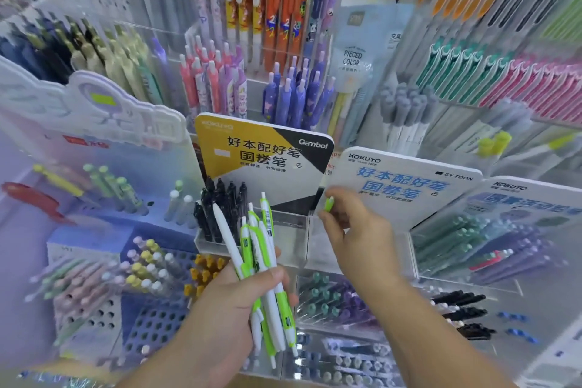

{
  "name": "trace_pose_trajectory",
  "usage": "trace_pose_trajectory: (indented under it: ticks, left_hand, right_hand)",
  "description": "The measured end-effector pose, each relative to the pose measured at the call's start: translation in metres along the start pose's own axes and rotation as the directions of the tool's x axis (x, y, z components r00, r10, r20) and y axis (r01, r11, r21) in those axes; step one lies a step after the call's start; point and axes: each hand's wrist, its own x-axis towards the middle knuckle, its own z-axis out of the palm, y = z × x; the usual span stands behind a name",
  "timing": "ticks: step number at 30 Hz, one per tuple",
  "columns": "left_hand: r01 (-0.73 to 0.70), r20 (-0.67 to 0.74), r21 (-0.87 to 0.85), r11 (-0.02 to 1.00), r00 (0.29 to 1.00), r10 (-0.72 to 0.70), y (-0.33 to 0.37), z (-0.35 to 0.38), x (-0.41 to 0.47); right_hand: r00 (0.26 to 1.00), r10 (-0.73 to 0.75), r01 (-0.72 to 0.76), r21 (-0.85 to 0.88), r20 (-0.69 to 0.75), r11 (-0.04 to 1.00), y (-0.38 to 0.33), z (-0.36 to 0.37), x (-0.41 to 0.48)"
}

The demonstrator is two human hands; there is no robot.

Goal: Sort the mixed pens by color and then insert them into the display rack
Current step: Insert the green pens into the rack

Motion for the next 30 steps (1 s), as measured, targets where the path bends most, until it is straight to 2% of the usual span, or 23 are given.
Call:
trace_pose_trajectory:
  ticks: [11, 18, 20, 22, 23, 25, 30]
  left_hand:
    - [0.033, 0.034, 0.025, 0.999, 0.999, -0.034, 0.003, 0.001, -0.003]
    - [0.059, 0.068, 0.079, 0.995, 0.996, -0.064, -0.006, 0.008, -0.015]
    - [0.067, 0.083, 0.103, 0.992, 0.994, -0.076, -0.008, 0.010, -0.018]
    - [0.089, 0.104, 0.123, 0.988, 0.989, -0.102, -0.009, 0.013, -0.021]
    - [0.095, 0.121, 0.132, 0.987, 0.986, -0.111, -0.010, 0.014, -0.022]
    - [0.102, 0.161, 0.154, 0.983, 0.979, -0.126, -0.011, 0.018, -0.023]
    - [0.111, 0.256, 0.194, 0.975, 0.953, -0.160, -0.012, 0.023, -0.023]
  right_hand:
    - [0.998, 0.043, -0.042, -0.036, 0.035, 0.998, -0.005, 0.002, -0.005]
    - [0.979, 0.180, -0.185, 0.045, 0.098, 0.982, -0.023, -0.021, -0.020]
    - [0.934, 0.320, -0.352, 0.269, 0.155, 0.896, -0.037, -0.033, -0.024]
    - [0.843, 0.419, -0.538, 0.511, 0.338, 0.670, -0.050, -0.045, -0.025]
    - [0.801, 0.424, -0.599, 0.570, 0.423, 0.563, -0.054, -0.051, -0.026]
    - [0.747, 0.421, -0.664, 0.595, 0.514, 0.453, -0.055, -0.059, -0.029]
    - [0.686, 0.397, -0.727, 0.584, 0.610, 0.360, -0.043, -0.067, -0.036]
